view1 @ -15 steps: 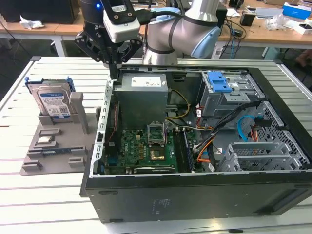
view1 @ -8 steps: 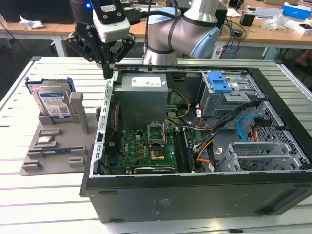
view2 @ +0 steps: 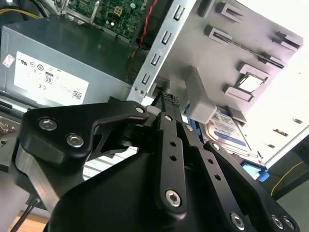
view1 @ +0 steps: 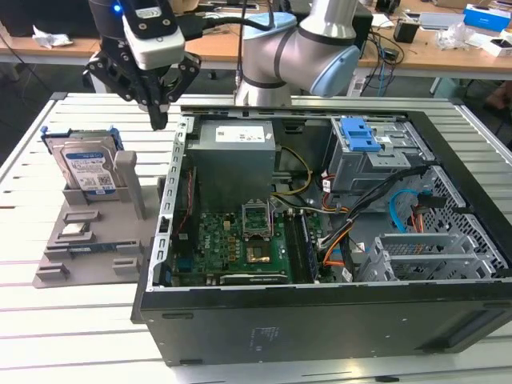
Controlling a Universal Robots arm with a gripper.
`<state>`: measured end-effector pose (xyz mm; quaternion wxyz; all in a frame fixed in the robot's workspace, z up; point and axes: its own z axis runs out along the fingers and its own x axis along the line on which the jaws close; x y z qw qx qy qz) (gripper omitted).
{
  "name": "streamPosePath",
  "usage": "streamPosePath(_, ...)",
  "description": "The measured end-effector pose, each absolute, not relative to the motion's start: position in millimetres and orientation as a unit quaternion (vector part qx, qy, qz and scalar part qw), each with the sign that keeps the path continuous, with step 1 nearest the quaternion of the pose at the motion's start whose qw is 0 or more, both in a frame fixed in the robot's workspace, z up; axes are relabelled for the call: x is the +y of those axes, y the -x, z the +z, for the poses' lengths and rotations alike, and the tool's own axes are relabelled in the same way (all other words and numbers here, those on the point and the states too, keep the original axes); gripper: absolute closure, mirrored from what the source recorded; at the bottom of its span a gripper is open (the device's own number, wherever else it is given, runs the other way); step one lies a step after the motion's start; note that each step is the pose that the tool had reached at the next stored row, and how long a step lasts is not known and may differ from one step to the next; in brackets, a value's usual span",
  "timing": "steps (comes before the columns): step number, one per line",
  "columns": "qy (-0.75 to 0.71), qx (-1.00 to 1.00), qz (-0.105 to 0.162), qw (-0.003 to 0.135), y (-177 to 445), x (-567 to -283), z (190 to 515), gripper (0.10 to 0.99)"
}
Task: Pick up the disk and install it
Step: 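Reach for the disk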
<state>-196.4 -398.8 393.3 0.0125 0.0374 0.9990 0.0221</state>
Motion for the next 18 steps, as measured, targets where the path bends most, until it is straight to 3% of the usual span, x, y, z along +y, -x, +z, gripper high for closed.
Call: streamPosePath(18,-0.037,0.999,0.022,0.012,260,-398,393,0.980)
